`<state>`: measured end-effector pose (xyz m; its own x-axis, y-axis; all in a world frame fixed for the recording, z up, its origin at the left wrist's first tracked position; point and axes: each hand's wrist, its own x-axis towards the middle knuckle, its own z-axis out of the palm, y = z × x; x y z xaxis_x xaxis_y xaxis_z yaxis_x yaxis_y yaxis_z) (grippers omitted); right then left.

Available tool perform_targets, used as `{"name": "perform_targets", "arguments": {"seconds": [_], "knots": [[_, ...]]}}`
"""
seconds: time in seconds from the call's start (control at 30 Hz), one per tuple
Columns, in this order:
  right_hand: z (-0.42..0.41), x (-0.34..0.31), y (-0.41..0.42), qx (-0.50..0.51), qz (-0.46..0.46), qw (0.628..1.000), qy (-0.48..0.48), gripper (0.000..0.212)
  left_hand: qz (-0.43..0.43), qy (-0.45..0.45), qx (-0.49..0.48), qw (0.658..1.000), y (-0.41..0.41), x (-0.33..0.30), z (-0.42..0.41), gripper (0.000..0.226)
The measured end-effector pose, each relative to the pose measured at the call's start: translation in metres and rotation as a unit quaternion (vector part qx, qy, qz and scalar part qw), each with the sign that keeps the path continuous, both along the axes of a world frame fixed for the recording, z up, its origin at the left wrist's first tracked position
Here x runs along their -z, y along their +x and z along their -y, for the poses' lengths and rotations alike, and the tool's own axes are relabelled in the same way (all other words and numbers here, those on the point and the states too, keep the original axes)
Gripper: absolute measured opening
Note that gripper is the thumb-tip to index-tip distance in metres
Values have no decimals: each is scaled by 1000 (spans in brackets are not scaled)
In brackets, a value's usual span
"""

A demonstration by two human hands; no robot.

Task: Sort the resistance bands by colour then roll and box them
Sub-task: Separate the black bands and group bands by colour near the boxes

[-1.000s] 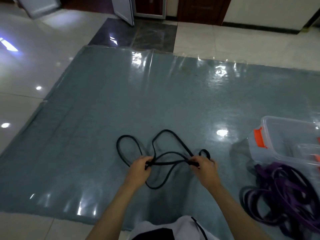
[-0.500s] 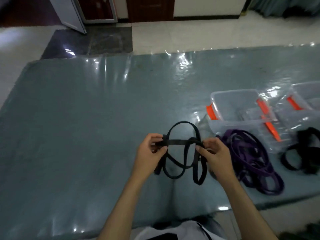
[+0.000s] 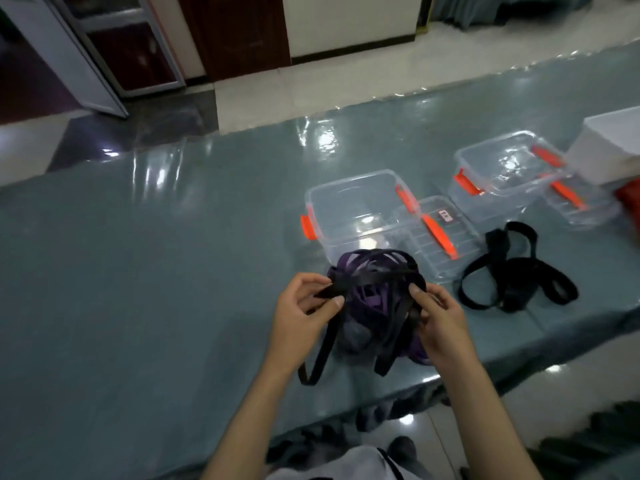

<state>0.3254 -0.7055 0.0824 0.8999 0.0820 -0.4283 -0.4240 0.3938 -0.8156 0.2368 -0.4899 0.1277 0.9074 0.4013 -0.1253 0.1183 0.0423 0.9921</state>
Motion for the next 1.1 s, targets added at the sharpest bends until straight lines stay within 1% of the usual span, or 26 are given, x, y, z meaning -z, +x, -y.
{"name": "perform_targets", "arguments": {"seconds": [0.07, 0.13, 0.27, 0.37, 0.47, 0.57, 0.7, 0.83, 0.9, 0.97, 1.1], "knots": [[37, -2, 6, 8, -1, 1000, 13, 26, 7, 6, 4, 1000, 12, -3, 37, 26], [74, -3, 9, 6, -2, 1000, 18, 17, 12, 8, 9, 1000, 24, -6, 73, 27], [138, -6, 15, 26, -12, 999, 18, 18, 30, -3, 31, 999, 48, -10, 139, 26], [173, -9, 23, 48, -23, 998, 20, 11, 37, -3, 60, 998, 66, -10, 172, 25], [200, -10, 33, 73, -31, 997, 27, 18, 35, -13, 85, 996, 86, -8, 196, 23], [218, -10, 46, 89, -40, 995, 28, 15, 25, -26, 98, 995, 112, -3, 218, 21], [244, -13, 75, 100, -59, 993, 7, 10, 10, -47, 99, 994, 155, 4, 249, 24], [272, -17, 119, 107, -65, 991, -39, 14, 1, -68, 88, 994, 207, 15, 278, 23], [285, -20, 145, 104, -66, 990, -62, 13, -6, -77, 82, 994, 236, 20, 291, 27], [298, -22, 169, 103, -71, 988, -90, 13, -31, -83, 92, 992, 261, 27, 302, 30], [326, -19, 212, 94, -71, 986, -120, 15, -73, -91, 103, 988, 297, 38, 322, 24]]}}
